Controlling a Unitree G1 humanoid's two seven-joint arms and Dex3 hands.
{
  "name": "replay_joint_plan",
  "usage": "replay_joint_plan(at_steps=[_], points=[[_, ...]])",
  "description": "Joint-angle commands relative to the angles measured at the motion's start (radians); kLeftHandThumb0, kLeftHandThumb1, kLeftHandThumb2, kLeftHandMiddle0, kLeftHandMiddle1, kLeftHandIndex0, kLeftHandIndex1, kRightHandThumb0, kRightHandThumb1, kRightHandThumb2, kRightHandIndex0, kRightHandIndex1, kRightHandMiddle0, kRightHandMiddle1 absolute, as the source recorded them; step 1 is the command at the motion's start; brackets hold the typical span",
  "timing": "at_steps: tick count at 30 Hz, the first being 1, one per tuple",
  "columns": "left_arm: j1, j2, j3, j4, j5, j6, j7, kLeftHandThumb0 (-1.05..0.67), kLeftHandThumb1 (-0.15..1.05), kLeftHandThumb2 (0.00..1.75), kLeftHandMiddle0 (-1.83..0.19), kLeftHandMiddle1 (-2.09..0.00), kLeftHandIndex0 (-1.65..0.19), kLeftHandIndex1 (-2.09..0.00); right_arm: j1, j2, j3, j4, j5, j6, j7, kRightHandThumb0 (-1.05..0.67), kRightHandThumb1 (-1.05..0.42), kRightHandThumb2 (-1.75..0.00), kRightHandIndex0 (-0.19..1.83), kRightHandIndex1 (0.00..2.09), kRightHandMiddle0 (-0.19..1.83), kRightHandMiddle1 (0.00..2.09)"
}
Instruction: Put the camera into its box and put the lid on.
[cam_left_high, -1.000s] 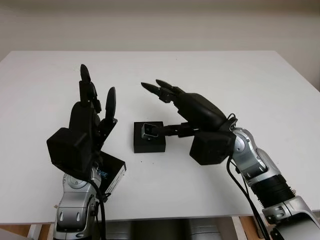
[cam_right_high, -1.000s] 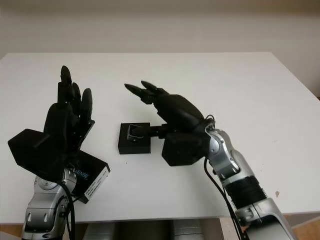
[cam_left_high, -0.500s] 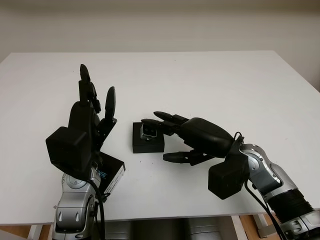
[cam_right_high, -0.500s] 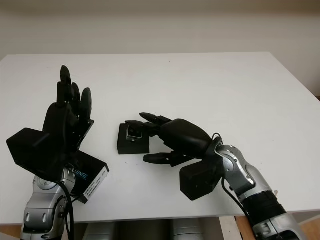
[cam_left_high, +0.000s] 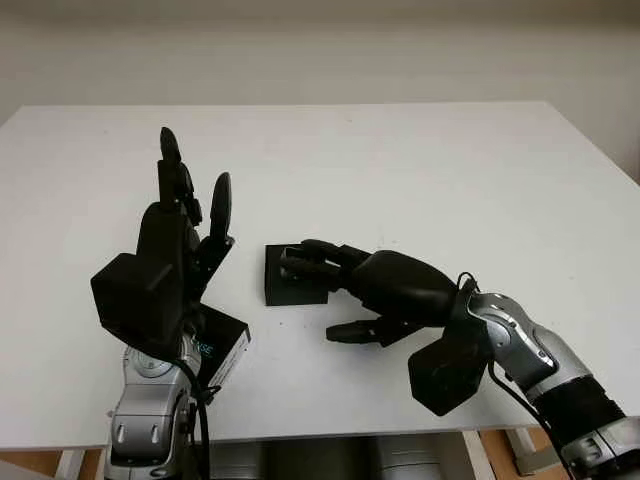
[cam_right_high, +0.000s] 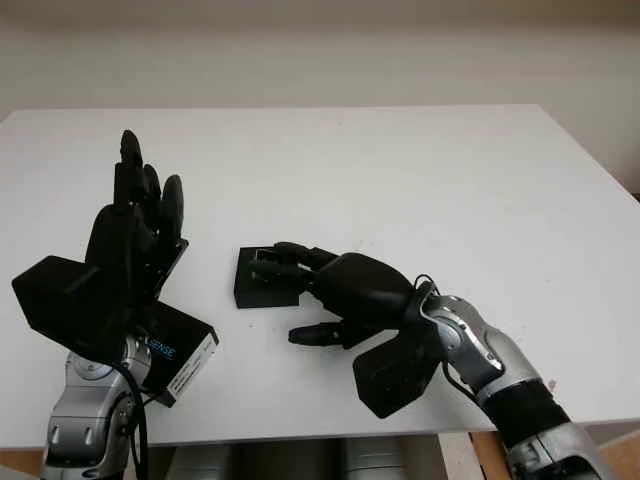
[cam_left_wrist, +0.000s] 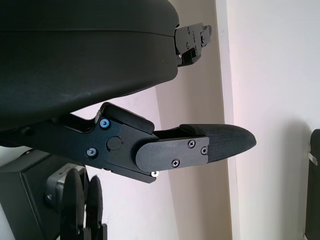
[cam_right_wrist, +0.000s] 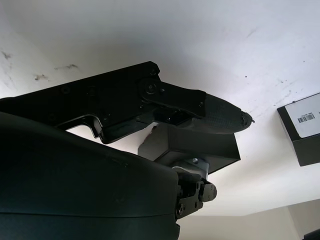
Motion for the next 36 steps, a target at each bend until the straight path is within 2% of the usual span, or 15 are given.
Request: replay_joint_plan(at_steps=[1, 15, 26, 36], points=[[0.008, -0.011, -0.005, -0.017, 0.002, 0.0, 0.009, -0.76, 1.05, 0.51, 0.19, 0.0, 0.19, 0.0, -0.032, 0.015, 0.006, 0.005, -0.019, 0.006, -0.021, -0.74, -1.05, -0.63, -0.05, 0.04, 0.03, 0.04], [0.024, -0.044, -0.019, -0.026, 0.027, 0.003, 0.035, -0.75, 1.05, 0.5, 0.19, -0.01, 0.18, -0.01, -0.105, 0.057, 0.022, 0.03, -0.057, 0.019, -0.071, -0.76, -1.05, -0.59, -0.11, 0.03, -0.02, 0.03], [0.047, -0.064, -0.024, -0.041, 0.026, -0.001, 0.038, -0.73, 1.05, 0.49, 0.19, 0.0, 0.19, -0.01, -0.149, 0.027, 0.032, 0.036, -0.084, -0.016, -0.078, -0.79, -1.05, -0.58, -0.15, 0.04, 0.06, 0.08], [0.064, -0.069, -0.027, -0.059, 0.027, 0.001, 0.042, -0.74, 1.05, 0.48, 0.19, -0.01, 0.19, -0.02, -0.175, 0.022, 0.069, 0.09, -0.164, -0.025, -0.118, -0.87, -1.05, -0.65, -0.13, 0.05, 0.11, 0.08]])
